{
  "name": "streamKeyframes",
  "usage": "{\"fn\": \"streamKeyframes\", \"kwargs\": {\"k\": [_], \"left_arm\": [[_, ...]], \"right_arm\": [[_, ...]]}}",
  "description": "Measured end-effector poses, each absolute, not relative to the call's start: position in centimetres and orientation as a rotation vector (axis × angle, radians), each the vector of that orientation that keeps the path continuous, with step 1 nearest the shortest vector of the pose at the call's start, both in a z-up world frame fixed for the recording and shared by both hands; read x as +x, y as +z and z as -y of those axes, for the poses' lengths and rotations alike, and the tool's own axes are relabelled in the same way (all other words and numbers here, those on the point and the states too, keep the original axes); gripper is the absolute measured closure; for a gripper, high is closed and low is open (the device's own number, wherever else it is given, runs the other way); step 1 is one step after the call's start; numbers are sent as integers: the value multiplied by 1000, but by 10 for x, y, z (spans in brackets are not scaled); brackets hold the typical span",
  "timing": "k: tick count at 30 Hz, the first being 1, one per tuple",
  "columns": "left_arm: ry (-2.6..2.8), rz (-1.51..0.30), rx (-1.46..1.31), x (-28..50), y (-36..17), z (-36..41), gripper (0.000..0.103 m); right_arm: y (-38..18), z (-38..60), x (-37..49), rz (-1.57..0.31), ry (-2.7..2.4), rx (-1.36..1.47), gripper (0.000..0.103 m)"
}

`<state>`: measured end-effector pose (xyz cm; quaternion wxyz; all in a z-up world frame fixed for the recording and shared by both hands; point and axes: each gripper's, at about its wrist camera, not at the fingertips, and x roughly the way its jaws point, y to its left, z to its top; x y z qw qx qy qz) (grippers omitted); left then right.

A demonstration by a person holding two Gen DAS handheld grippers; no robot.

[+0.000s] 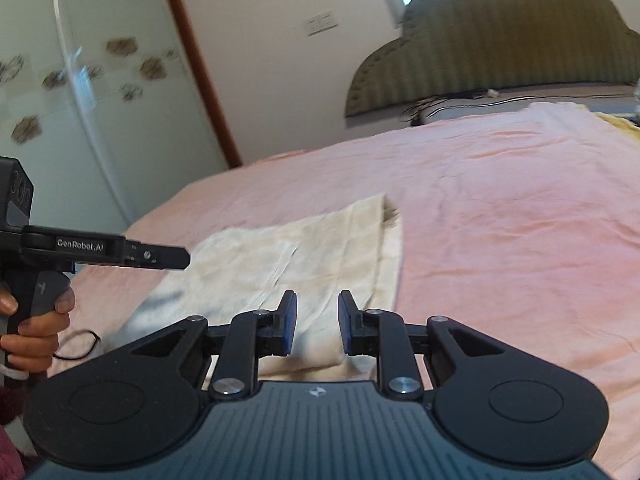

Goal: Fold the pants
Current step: 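Open both grippers and release the folded pants onto the bed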

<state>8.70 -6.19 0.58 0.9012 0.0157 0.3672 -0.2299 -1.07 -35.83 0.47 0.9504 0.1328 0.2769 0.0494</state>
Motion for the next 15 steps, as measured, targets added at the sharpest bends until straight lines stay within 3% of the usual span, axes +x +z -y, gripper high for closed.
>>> {"fn": "streamKeyframes", "kwargs": {"k": [3,8,10,12,15], "left_arm": [[-418,-767,-5,83,-1,28,33],[-434,-759,-42,77,1,2,33],[-442,-775,23,73,-4,8,33],[-444,-791,71,70,-13,14,32],[-437,-780,44,68,-13,12,33]], "right_arm": [[-1,345,-12,-622,-12,134,77],[10,333,-14,-554,71,179,74],[9,319,-7,-569,106,132,64],[-1,310,0,-623,101,72,38],[-7,307,-4,-638,42,10,37]]}}
